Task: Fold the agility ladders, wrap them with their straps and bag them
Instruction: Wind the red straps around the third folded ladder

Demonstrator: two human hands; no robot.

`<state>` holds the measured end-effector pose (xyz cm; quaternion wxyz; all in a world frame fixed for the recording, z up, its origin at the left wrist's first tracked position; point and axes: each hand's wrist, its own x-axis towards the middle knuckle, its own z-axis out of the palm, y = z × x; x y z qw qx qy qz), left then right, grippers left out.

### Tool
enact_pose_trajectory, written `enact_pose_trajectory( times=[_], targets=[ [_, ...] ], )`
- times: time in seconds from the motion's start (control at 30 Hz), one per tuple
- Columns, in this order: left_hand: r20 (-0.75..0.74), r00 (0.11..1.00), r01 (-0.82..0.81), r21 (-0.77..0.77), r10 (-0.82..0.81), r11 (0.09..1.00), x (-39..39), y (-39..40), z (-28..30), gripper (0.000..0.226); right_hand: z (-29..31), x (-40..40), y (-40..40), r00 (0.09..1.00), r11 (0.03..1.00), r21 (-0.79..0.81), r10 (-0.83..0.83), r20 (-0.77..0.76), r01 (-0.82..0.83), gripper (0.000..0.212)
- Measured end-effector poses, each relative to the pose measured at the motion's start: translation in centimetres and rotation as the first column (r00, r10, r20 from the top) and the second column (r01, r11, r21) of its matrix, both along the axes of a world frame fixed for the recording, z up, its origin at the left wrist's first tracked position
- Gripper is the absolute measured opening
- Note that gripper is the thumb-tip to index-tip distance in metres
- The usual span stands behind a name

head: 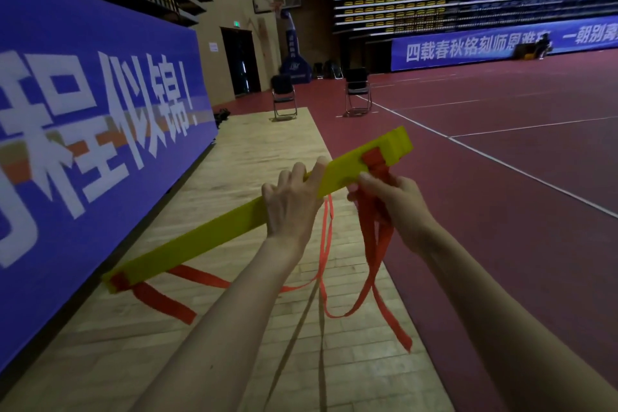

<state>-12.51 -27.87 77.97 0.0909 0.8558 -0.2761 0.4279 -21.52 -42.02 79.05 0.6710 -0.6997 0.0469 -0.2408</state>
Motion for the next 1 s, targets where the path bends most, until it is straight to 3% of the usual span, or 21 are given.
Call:
enact_pose_trajectory(
  times=[0.07, 0.23, 0.33, 0.43, 0.53, 0.67, 0.73, 0.8, 0.87, 0.9, 0.93, 0.97, 1.0],
  targets=[
    [0.062, 0.998, -0.031, -0.004, 0.031, 1.000, 0.4, -0.4, -0.3, 0.084, 0.2, 0.1, 0.2, 0.995, 0.995, 0.014, -0.094, -0.025, 0.094, 0.011],
    [-0.007, 1.000, 0.026, -0.016, -0.026, 1.000, 0.2, -1.3, -0.2, 0.083, 1.1, -0.2, 1.0, 1.000, 0.931, 0.365, 0.018, -0.007, -0.014, 0.012],
    [-0.185, 0.974, 0.129, -0.028, -0.132, 0.991, -0.3, -2.0, -0.4, 0.075, 1.5, -0.1, 1.0, 0.989, 0.906, 0.396, -0.124, -0.083, 0.147, 0.031],
    [-0.199, 0.965, 0.168, -0.025, -0.169, 0.986, -1.5, -2.7, -0.9, 0.072, 1.7, 0.2, 1.2, 0.952, 0.840, 0.449, -0.279, -0.122, 0.304, 0.041],
    [-0.225, 0.958, 0.181, -0.005, -0.178, 0.983, -2.2, -2.8, -1.1, 0.064, 1.9, 0.2, 1.3, 0.953, 0.789, 0.544, -0.295, -0.071, 0.285, 0.039],
    [-0.290, 0.896, 0.351, -0.003, -0.337, 0.936, -1.8, -2.3, 0.8, 0.063, 1.5, -0.3, 0.9, 0.946, 0.787, 0.577, -0.316, 0.074, 0.218, 0.036],
    [-0.404, 0.817, 0.431, -0.047, -0.411, 0.901, -1.4, -2.0, 1.6, 0.063, 1.5, -0.6, 0.8, 0.942, 0.796, 0.577, -0.311, 0.127, 0.184, 0.034],
    [-0.572, 0.684, 0.462, -0.141, -0.453, 0.876, -0.7, -1.4, 1.8, 0.053, 1.8, -0.8, 0.4, 0.941, 0.785, 0.599, -0.303, 0.150, 0.158, 0.035],
    [-0.786, 0.443, 0.441, -0.229, -0.432, 0.868, 0.2, -0.5, 1.8, 0.036, 2.1, -1.0, -0.2, 0.947, 0.776, 0.619, -0.277, 0.161, 0.122, 0.037],
    [-0.858, 0.305, 0.434, -0.260, -0.412, 0.862, 0.5, -0.1, 1.7, 0.026, 2.0, -1.0, -0.5, 0.952, 0.776, 0.624, -0.254, 0.168, 0.097, 0.036],
    [-0.886, 0.222, 0.436, -0.284, -0.408, 0.854, 0.8, 0.2, 1.6, 0.016, 2.0, -1.1, -0.8, 0.959, 0.774, 0.629, -0.229, 0.169, 0.074, 0.035],
    [-0.881, 0.228, 0.434, -0.288, -0.414, 0.854, 0.9, 0.2, 1.5, 0.008, 1.9, -1.0, -1.0, 0.965, 0.771, 0.633, -0.208, 0.158, 0.062, 0.034],
    [-0.855, 0.310, 0.424, -0.267, -0.416, 0.865, 0.9, 0.1, 1.6, 0.003, 1.9, -1.0, -1.0, 0.972, 0.777, 0.626, -0.193, 0.131, 0.070, 0.034]
  ],
)
